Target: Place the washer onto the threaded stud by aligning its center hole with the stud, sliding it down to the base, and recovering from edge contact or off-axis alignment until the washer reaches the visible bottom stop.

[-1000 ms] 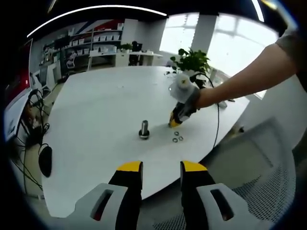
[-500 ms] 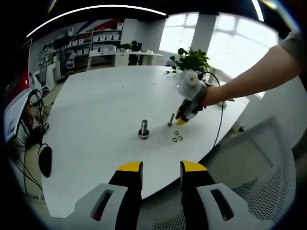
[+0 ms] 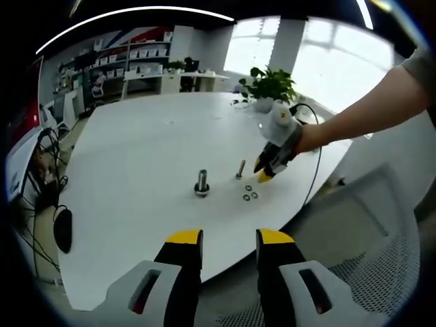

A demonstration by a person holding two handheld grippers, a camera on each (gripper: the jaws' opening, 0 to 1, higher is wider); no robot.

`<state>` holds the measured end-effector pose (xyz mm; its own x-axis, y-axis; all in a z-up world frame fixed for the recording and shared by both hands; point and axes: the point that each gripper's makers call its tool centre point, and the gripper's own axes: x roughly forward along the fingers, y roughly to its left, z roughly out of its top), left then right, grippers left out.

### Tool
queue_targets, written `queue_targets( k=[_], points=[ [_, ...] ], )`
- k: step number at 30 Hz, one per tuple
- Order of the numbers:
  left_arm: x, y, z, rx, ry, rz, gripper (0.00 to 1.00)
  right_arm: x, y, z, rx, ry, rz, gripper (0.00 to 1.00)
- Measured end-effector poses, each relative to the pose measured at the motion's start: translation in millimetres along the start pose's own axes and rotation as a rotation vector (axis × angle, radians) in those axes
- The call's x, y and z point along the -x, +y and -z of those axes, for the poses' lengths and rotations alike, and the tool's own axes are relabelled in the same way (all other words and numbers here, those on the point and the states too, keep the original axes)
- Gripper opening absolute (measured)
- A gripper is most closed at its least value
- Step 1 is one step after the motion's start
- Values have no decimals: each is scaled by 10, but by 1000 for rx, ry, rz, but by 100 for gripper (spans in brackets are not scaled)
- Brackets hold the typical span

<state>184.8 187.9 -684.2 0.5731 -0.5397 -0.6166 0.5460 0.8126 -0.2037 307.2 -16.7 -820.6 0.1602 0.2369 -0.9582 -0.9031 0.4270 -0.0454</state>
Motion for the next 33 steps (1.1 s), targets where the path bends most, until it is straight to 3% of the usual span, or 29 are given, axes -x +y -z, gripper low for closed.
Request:
queue_targets(
  k=[13,19,28,31,33],
  points=[
    [4,-1,-9,1,-5,0,29,-141,316,-6,63,19,-75,27],
    [8,0,-18,2,-10,-1,29,-156,413,-6,46,20,-109,27],
    [9,-10,-22,1,-10,3,29,-191,357,-9,59,27,-96,24],
    [10,-9,-20,0,-10,3,29,-194,354,0,135,32,-67,22],
    [10,-11,-20,0,-10,5,29,-195,376,-3,139,30,-71,22]
  ],
)
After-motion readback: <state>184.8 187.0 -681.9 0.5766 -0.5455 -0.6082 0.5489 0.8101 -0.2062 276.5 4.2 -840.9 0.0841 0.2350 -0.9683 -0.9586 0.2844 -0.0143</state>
